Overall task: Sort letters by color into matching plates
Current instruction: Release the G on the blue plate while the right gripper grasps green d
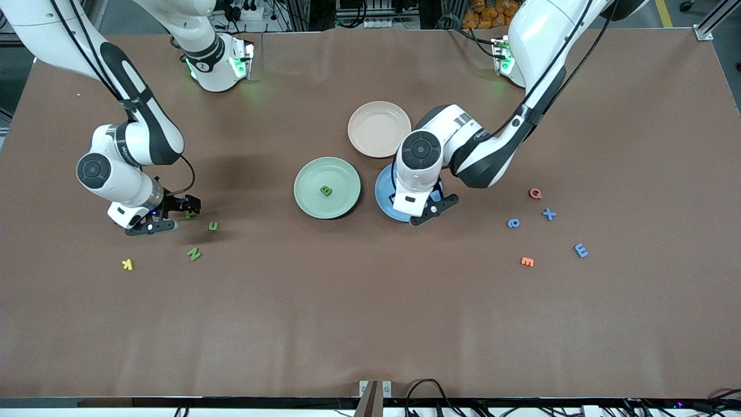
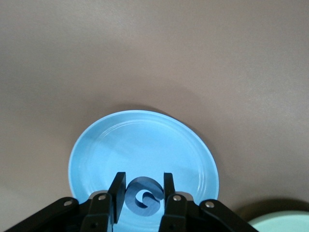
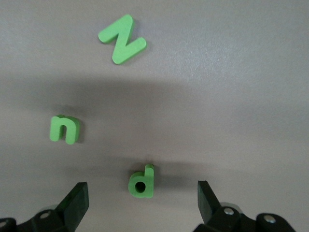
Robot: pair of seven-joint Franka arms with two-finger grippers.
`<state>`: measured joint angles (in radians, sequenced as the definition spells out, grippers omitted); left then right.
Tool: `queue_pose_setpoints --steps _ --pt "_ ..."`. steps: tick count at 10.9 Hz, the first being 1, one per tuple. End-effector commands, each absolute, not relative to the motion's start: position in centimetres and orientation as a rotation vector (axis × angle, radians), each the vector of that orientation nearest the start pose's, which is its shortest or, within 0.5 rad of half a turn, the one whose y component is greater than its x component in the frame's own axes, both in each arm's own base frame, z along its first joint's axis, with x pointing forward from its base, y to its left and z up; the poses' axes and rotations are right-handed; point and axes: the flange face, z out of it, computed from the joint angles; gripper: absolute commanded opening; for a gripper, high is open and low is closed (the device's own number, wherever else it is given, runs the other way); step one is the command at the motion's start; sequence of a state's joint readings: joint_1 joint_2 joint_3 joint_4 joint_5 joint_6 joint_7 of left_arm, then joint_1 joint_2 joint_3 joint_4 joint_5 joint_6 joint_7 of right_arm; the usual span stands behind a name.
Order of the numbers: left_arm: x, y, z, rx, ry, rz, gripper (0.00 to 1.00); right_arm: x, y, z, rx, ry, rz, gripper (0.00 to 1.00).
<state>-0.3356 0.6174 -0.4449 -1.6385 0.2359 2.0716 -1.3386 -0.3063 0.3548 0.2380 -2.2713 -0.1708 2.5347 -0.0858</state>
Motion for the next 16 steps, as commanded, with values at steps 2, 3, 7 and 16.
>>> queue_pose_setpoints --steps 2,3,7,16 --pt "49.5 -46.2 24.6 -2.971 -0.835 0.096 0.00 51.7 -3.4 18.1 -3.113 -0.249 0.132 1.00" --pt "49.5 -46.3 24.3 -2.975 -0.849 0.096 0.00 51.6 -3.3 17.7 -3.108 -0.251 0.133 1.00" --pt "49.1 -46.9 23.3 -2.977 -0.859 0.109 0.00 50.1 -3.7 16.5 -3.115 -0.287 0.136 1.00" --pt "47.9 -48.6 22.0 -2.929 -1.049 0.060 0.65 50.1 -3.2 16.7 -3.123 -0.335 0.124 0.87"
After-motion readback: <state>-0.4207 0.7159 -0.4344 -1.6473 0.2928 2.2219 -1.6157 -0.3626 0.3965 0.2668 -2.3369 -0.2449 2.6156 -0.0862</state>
